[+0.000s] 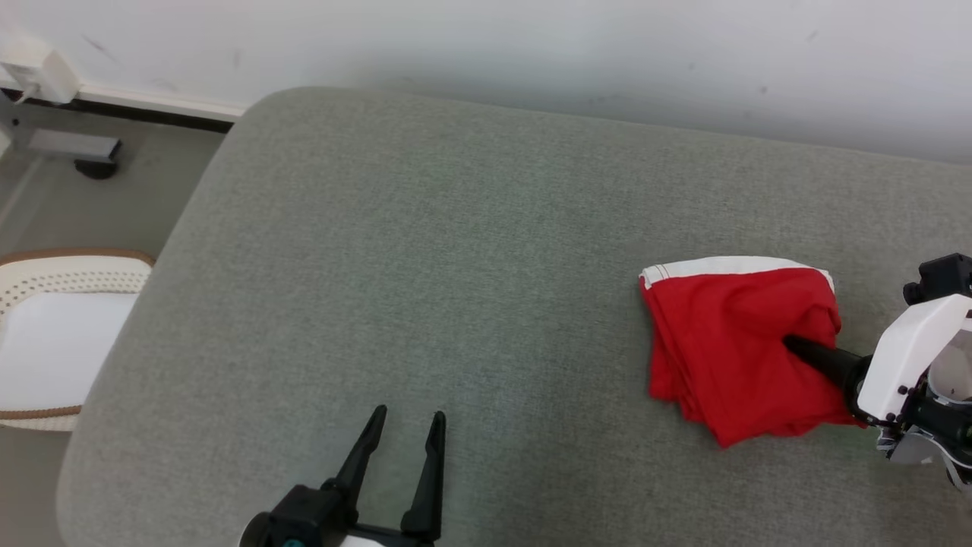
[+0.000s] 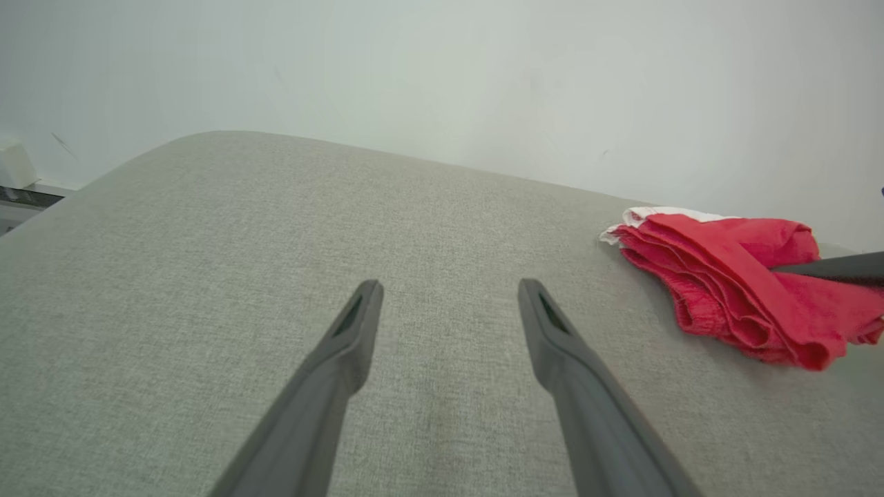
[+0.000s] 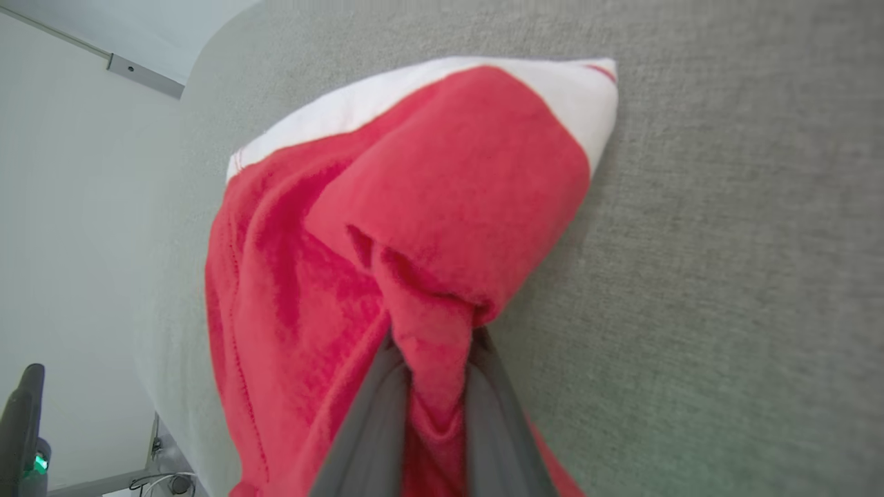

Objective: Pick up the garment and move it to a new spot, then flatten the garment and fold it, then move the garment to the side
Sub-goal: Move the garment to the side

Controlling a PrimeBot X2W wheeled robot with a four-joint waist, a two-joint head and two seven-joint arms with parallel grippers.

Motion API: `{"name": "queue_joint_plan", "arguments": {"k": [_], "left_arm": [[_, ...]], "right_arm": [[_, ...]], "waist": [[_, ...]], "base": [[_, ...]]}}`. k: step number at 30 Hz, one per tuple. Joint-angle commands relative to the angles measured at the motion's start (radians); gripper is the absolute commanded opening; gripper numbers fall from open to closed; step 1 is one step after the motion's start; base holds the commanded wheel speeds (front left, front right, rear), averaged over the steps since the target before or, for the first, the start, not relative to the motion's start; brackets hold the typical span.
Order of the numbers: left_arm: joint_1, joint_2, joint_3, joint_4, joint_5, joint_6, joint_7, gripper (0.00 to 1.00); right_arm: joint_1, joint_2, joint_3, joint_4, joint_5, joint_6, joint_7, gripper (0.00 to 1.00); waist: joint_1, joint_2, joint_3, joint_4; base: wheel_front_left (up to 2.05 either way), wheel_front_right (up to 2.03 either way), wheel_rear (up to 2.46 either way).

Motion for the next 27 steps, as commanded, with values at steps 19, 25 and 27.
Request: {"name": "queue_joint_plan", "arguments": {"k": [19, 25, 27], "left_arm": [[-0.033, 0.004, 0.027, 0.005, 0.020, -0.025, -0.002, 1.00], [-0.059, 0.004, 0.010, 0.014, 0.017, -0.029, -0.002, 1.00], [-0.066, 0.004, 0.008, 0.018, 0.016, -0.031, -0.002, 1.00]], "right_arm": [[-0.073, -0.216, 0.076, -0.049, -0.179, -0.002, -0.071, 0.00], [-0.150, -0.320, 0.101, -0.025, -0.290, -0.002, -0.054, 0.00], [-0.165, -0.348, 0.114, -0.019, -0.319, -0.002, -0.045, 0.00]], "waist": [[-0.0001, 0.0000, 0.005, -0.296], [-0.0001, 0.0000, 0.044, -0.305], [-0.0001, 0.0000, 0.052, -0.301]], "base": [[0.00, 0.00, 0.00], [0.00, 0.00, 0.00], [0.00, 0.00, 0.00]]}}
